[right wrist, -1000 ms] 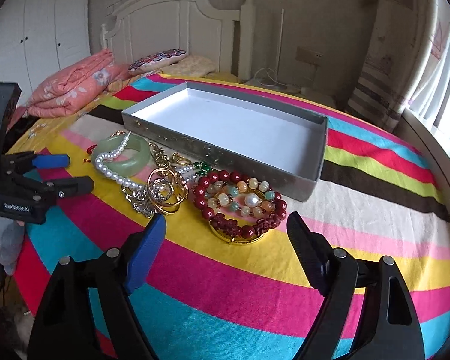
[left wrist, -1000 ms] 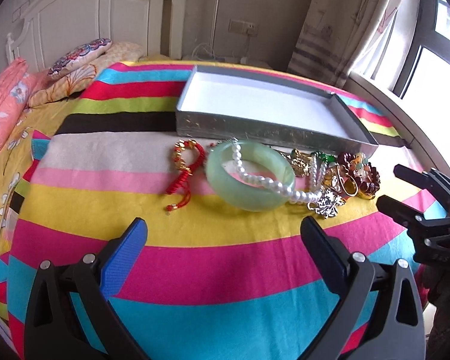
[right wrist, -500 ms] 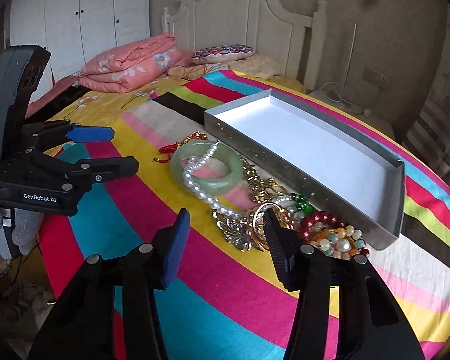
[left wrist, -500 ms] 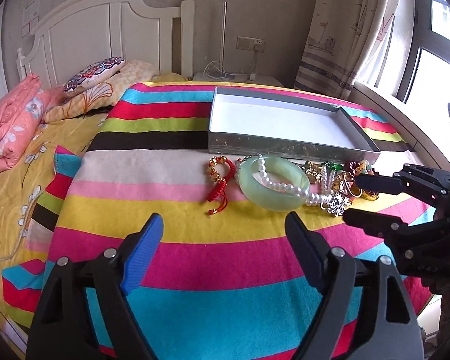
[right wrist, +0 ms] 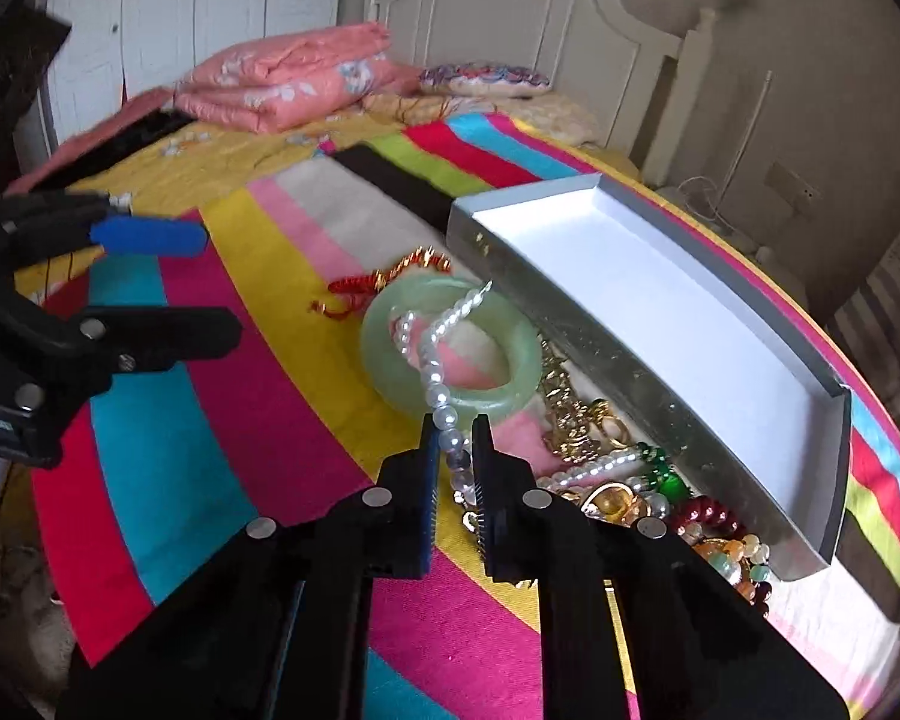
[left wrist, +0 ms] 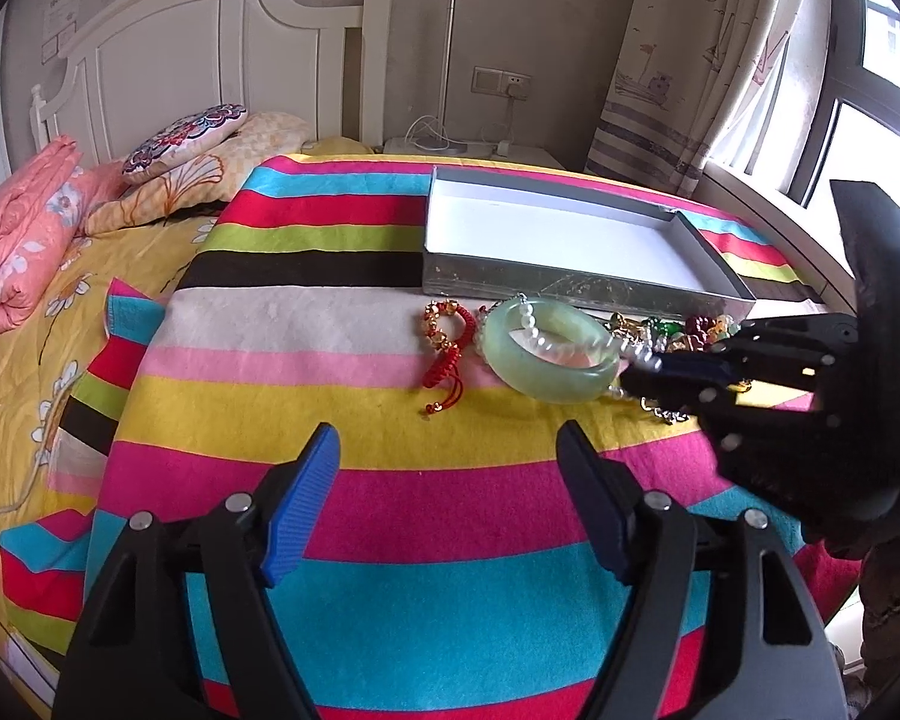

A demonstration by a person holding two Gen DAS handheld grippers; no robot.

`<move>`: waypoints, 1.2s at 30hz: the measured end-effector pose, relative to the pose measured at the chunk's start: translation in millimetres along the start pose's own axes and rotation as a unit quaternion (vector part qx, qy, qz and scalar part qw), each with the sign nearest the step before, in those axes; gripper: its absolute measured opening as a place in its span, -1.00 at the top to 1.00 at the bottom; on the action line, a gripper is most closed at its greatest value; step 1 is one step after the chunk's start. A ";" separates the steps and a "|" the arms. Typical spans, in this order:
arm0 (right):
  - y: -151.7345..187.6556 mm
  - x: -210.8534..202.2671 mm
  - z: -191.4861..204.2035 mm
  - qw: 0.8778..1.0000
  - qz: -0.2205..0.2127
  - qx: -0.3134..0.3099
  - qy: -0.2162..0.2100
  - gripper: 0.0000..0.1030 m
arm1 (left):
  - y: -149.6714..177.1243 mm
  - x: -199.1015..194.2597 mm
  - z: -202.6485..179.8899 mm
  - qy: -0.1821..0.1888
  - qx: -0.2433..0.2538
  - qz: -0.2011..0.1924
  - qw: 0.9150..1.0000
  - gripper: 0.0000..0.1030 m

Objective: Organize jewelry
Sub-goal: 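Lift the pearl necklace with the right tool while the left tool grasps the jade bangle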

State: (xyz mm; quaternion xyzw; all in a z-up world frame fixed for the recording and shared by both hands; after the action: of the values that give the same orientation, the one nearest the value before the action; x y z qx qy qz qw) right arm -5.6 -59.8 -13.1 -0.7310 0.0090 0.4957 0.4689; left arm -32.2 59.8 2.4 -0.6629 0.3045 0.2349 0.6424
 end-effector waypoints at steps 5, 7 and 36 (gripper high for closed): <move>-4.1 -32.2 -25.9 0.996 -0.066 0.067 -0.006 0.82 | -1.4 7.5 -14.4 0.004 0.018 0.006 1.000 -0.43; -5.7 -45.8 -38.7 0.991 -0.091 0.094 0.003 0.82 | -5.9 10.6 -24.7 0.008 0.037 0.003 0.999 -0.43; -14.5 -182.3 -57.9 0.951 -0.271 0.149 -0.017 0.82 | -35.8 -14.8 -72.5 0.206 0.162 -0.034 0.964 -0.18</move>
State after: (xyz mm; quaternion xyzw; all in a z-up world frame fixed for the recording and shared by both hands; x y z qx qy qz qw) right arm -49.9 -174.3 134.3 -0.6194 -0.1237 0.3548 0.6893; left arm -23.2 -11.3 42.7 -0.5939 0.4416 0.0187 0.6722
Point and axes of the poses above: each gripper's, at about its wrist camera, not at the fingertips, and x roughly the way its jaws point, z to its left, y to its underside, the point moved 6 cm from there along x, roughly the way its jaws point, and after that the axes turned 2 degrees about -y, right-handed, at the moved point
